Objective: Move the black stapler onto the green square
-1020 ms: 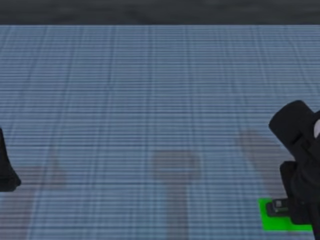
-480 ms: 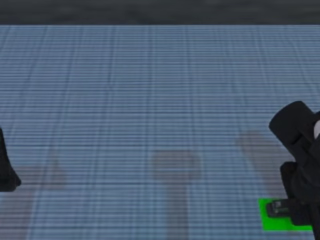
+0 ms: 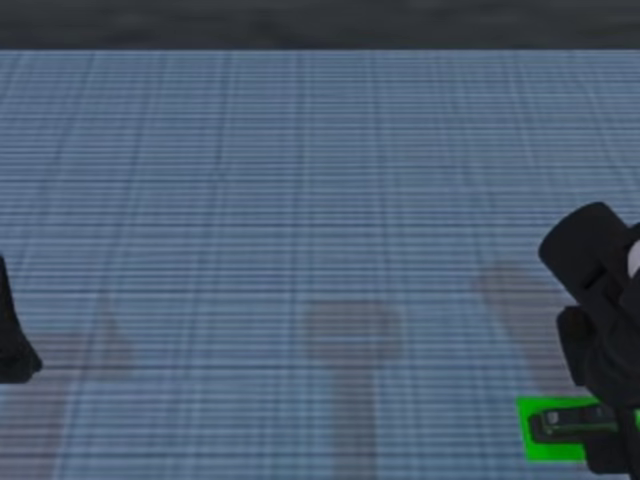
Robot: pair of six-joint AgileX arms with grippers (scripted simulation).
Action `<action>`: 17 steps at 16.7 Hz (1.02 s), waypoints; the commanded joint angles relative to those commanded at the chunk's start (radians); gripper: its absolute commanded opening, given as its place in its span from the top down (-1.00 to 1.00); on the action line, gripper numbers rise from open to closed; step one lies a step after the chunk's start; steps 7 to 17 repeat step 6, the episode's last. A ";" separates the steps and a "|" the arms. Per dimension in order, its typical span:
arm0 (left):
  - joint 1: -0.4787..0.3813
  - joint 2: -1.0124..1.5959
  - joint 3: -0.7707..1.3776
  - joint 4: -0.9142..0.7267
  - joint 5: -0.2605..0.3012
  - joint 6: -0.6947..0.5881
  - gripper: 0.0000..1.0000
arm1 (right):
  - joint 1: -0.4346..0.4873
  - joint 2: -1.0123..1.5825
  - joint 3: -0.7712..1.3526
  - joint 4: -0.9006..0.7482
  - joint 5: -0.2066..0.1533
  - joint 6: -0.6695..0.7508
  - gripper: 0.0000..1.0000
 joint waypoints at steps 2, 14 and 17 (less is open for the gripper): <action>0.000 0.000 0.000 0.000 0.000 0.000 -1.00 | 0.000 0.000 0.000 0.000 0.000 0.000 -1.00; 0.000 0.000 0.000 0.000 0.000 0.000 -1.00 | 0.000 0.000 0.000 0.000 0.000 0.000 -1.00; 0.000 0.000 0.000 0.000 0.000 0.000 -1.00 | 0.000 0.000 0.000 0.000 0.000 0.000 -1.00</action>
